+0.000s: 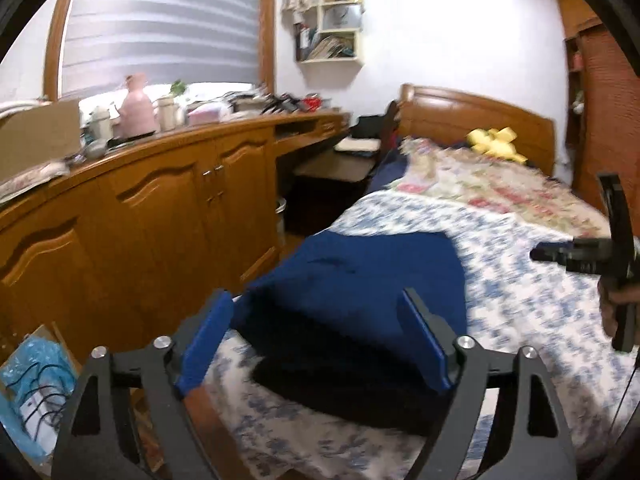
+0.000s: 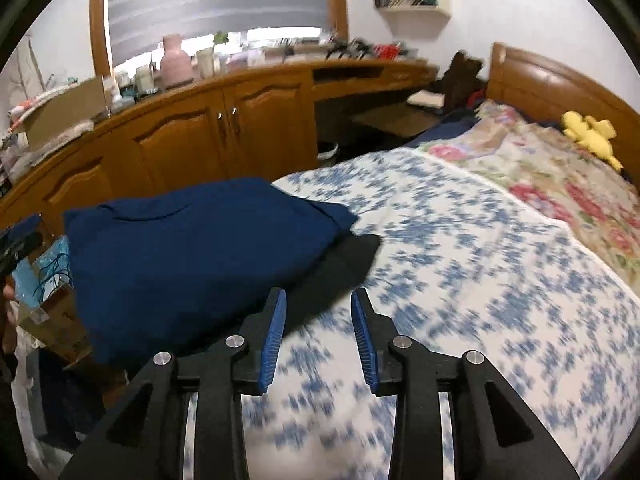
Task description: Fold large clothes
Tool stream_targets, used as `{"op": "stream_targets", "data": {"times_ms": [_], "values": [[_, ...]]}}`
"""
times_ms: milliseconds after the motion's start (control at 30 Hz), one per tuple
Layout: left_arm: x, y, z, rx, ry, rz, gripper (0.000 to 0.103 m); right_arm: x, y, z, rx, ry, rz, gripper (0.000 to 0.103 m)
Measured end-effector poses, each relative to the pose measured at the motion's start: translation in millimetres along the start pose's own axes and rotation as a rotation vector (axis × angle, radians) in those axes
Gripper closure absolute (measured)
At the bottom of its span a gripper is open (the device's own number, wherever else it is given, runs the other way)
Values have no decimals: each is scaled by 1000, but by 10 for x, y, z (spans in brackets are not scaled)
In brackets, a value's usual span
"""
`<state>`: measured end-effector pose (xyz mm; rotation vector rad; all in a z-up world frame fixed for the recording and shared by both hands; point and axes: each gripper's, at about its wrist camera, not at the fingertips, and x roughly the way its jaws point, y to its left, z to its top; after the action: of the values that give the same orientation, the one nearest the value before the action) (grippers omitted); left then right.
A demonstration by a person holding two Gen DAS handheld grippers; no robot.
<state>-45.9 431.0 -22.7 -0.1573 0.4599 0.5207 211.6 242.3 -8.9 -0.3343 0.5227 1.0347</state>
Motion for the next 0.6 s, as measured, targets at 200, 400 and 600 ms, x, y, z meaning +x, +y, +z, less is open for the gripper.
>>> {"op": "stream_targets", "data": {"times_ms": [200,400,600], "values": [[-249,-630,194,44,-51,-107,12,-810,-198,-461,30,-67,-69,61],[-492,-1366,293,68,-85,-232,9,-1647,-335,-903,67,-138,-152,48],[-733,-2129,225,115,-107,-359,9,-2288,-457,-1335,140,-183,-255,33]]}}
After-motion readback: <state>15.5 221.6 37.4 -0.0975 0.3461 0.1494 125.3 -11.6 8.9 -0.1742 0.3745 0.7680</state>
